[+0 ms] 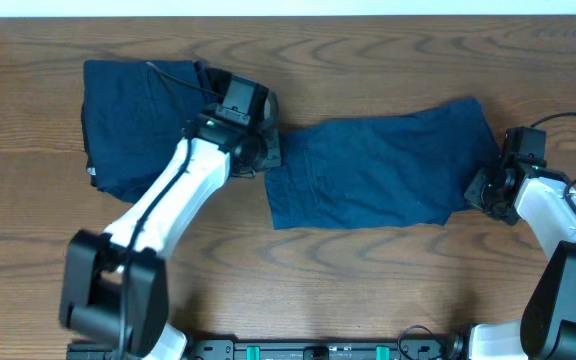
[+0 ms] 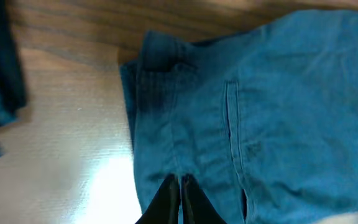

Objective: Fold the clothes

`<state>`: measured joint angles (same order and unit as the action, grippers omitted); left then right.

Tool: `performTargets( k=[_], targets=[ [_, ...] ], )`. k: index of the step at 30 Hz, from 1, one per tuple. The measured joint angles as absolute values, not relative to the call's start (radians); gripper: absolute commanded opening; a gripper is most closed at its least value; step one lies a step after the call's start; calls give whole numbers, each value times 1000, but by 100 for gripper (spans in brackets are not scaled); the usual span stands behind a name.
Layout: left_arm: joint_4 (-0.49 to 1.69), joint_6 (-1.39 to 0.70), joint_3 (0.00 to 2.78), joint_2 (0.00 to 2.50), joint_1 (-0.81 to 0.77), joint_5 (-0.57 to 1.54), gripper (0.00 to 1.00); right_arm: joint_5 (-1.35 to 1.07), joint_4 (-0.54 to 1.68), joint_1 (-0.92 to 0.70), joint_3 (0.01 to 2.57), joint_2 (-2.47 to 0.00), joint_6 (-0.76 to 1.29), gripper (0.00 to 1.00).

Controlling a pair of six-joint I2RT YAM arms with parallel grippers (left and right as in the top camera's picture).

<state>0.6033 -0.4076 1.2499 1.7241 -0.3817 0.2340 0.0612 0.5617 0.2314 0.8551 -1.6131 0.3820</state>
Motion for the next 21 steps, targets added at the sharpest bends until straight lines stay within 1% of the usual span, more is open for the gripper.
performTargets(
  k=[6,9,15,18,20,21],
  targets=[
    [430,-412,1249,1863,-403,237,6,52,561,231,855,-1613,382,14],
    [350,-414,1249,1918,-400,204,6,51,561,231,855,-1613,382,14],
    [279,-415,1247,1938,-363,141,6,47,562,231,855,-1613,382,14],
    [298,-414,1247,1934,-347,135,6,47,562,231,855,-1613,382,18],
    [335,-414,1247,1916,-342,131,9,47,563,231,855,-1613,382,18],
    [359,-413,1247,1893,-342,130,15,47,563,231,855,-1613,382,18]
  ],
)
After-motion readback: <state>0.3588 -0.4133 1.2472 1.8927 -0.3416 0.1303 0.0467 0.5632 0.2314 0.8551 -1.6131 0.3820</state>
